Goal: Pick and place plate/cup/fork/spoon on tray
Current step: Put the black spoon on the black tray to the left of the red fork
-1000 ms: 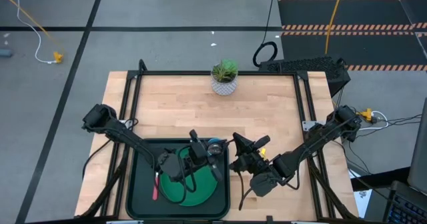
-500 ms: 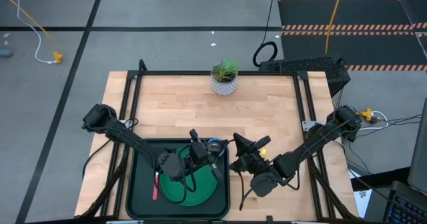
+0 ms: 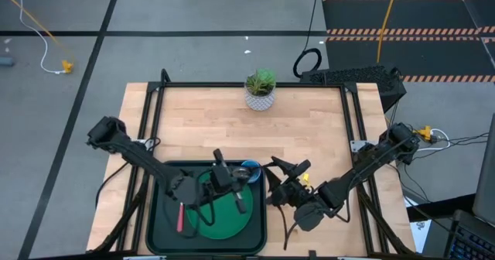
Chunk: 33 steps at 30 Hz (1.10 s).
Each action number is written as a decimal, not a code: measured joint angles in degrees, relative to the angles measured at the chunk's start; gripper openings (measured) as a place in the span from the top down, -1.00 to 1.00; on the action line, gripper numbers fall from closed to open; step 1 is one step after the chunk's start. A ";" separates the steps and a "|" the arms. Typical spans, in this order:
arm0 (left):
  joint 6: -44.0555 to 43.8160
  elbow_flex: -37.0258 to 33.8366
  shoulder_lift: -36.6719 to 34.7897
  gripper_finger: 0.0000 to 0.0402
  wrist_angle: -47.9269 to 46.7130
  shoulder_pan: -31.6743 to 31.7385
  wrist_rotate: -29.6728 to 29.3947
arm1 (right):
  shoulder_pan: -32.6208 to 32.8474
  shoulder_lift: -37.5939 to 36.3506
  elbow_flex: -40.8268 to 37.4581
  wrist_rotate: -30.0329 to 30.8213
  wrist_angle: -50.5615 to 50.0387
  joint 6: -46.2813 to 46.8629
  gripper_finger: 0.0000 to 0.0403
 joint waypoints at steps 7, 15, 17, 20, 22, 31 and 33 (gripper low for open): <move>-5.29 -0.02 -9.26 0.96 -16.96 -3.20 0.22 | 1.14 0.00 0.00 0.25 0.14 -2.35 -0.36; -28.91 0.02 -19.94 0.96 -44.45 -7.33 3.32 | 3.33 0.00 0.00 0.26 -0.65 -7.48 -0.44; -37.29 0.02 -21.88 0.96 -51.64 -8.20 5.94 | 4.24 0.00 -0.02 0.25 -0.98 -9.45 -0.44; -50.60 0.02 -23.73 0.96 -62.48 -8.84 11.15 | 5.32 0.00 -0.02 0.10 -1.15 -11.58 -0.44; -59.93 0.02 -24.18 0.95 -70.10 -9.06 15.32 | 5.89 0.00 -0.02 -0.04 -1.15 -12.83 -0.44; -92.93 -0.02 -21.46 0.94 -97.62 -9.62 41.90 | 6.81 0.00 -0.02 -1.34 -1.55 -14.95 -0.44; -98.07 -0.02 -20.56 0.94 -100.56 -10.16 47.94 | 6.81 0.00 -0.02 -1.36 -1.73 -14.96 -0.44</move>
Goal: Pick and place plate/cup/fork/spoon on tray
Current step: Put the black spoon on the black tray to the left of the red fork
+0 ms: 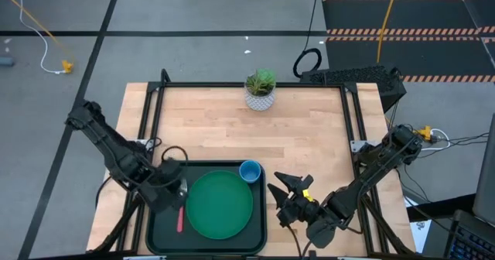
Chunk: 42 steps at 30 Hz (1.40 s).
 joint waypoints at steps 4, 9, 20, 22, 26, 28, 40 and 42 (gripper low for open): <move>-7.92 0.00 2.39 0.94 -2.47 -1.52 9.09 | 0.00 0.00 0.00 -0.01 0.06 0.00 -0.44; -14.15 -0.42 6.21 0.93 -3.05 -3.83 13.99 | -0.02 0.00 0.00 -0.03 0.06 0.02 -0.44; -20.50 -7.23 10.06 0.93 6.84 -4.12 21.23 | -0.04 0.00 0.00 -0.05 0.17 -2.91 -0.44; -21.91 -8.96 10.06 0.93 8.38 -3.77 21.88 | -0.04 0.00 0.00 -0.05 0.17 -3.46 -0.44; -24.68 -11.94 10.06 0.93 11.35 -3.18 22.79 | -0.04 0.00 0.00 -0.05 0.17 -4.89 -0.44; -25.49 -13.20 10.06 0.93 13.76 -2.57 22.98 | -0.04 0.00 0.00 -0.05 0.17 -5.71 -0.44; -30.19 -21.85 10.06 0.93 25.54 -1.07 24.18 | -0.04 0.00 0.00 -1.59 0.18 -7.02 -0.44; -30.93 -23.82 10.06 0.93 28.00 -1.07 24.99 | -0.05 0.00 0.00 -1.60 0.17 -7.02 -0.44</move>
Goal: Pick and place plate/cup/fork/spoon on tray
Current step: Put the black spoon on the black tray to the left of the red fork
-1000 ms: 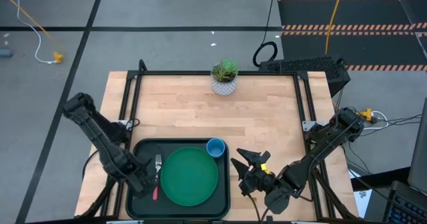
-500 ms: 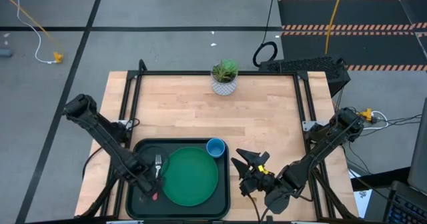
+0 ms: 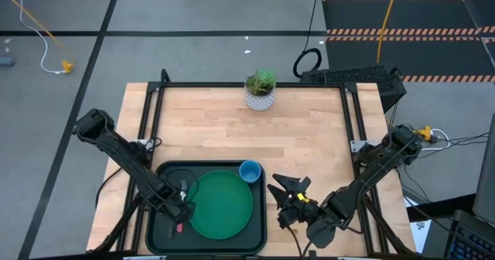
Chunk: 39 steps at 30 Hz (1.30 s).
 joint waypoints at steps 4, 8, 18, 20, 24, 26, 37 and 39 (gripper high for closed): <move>-0.41 -2.46 0.00 0.93 2.75 0.00 2.07 | 0.01 0.00 0.00 0.00 0.02 -0.04 -0.44; -0.48 -3.19 0.00 0.93 2.53 0.02 4.64 | -0.01 0.00 0.00 0.00 0.00 -0.03 -0.44; 1.15 -8.10 -0.04 0.93 2.68 0.81 5.08 | -0.03 0.00 0.00 -0.17 0.00 -0.02 -0.44; 1.89 -8.90 -0.04 0.93 3.27 1.54 5.08 | -0.03 0.00 0.00 -0.17 0.02 -0.02 -0.44; 3.96 -9.61 -0.17 0.93 4.11 3.47 4.99 | -0.03 0.00 0.00 -0.17 0.01 -0.02 -0.44; 4.85 -9.66 -0.17 0.93 3.83 4.42 4.92 | -0.03 0.00 0.00 -0.18 0.02 -0.02 -0.44; 5.35 -9.73 -0.17 0.86 -2.75 6.32 4.43 | -0.03 0.00 0.00 -1.42 0.02 0.07 -0.44; 5.12 -9.73 -0.17 0.83 -2.70 6.32 4.29 | -0.03 0.00 0.00 -1.42 0.00 0.05 -0.44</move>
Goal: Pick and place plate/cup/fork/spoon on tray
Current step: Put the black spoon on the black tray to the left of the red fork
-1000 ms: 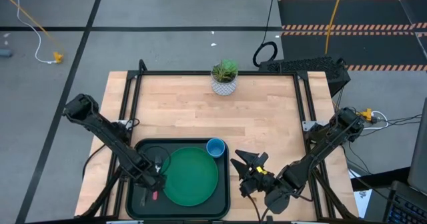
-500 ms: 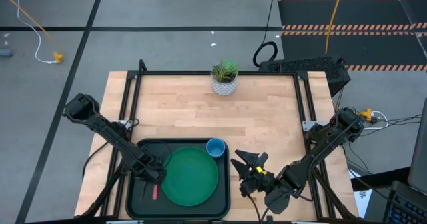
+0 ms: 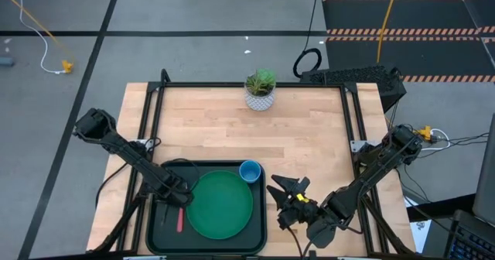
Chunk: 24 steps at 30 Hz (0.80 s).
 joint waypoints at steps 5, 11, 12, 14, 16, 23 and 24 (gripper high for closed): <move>-0.90 0.00 0.00 0.76 0.32 0.00 0.04 | 0.00 0.00 0.00 0.00 0.00 -0.02 -0.44; -0.87 0.00 -0.21 0.65 0.63 0.00 0.24 | 0.00 0.00 0.00 -0.02 0.00 -0.02 -0.44; -0.87 0.00 -0.61 0.64 0.92 0.00 0.33 | 0.00 0.00 0.00 0.00 0.02 -0.02 -0.44; -0.85 0.23 -1.86 0.62 1.67 0.00 0.31 | 0.00 0.00 0.00 -0.02 0.02 -0.02 -0.44; -0.91 0.79 -3.42 0.62 1.73 0.00 0.28 | 0.00 0.00 0.00 -0.02 0.00 -0.02 -0.44; -0.02 5.65 -6.77 0.62 0.42 -3.27 -3.81 | 0.00 0.00 0.00 0.00 0.02 0.46 -0.44; -0.15 6.03 -6.65 0.62 0.40 -4.48 -4.75 | 0.02 0.00 0.00 0.00 -0.02 0.83 -0.44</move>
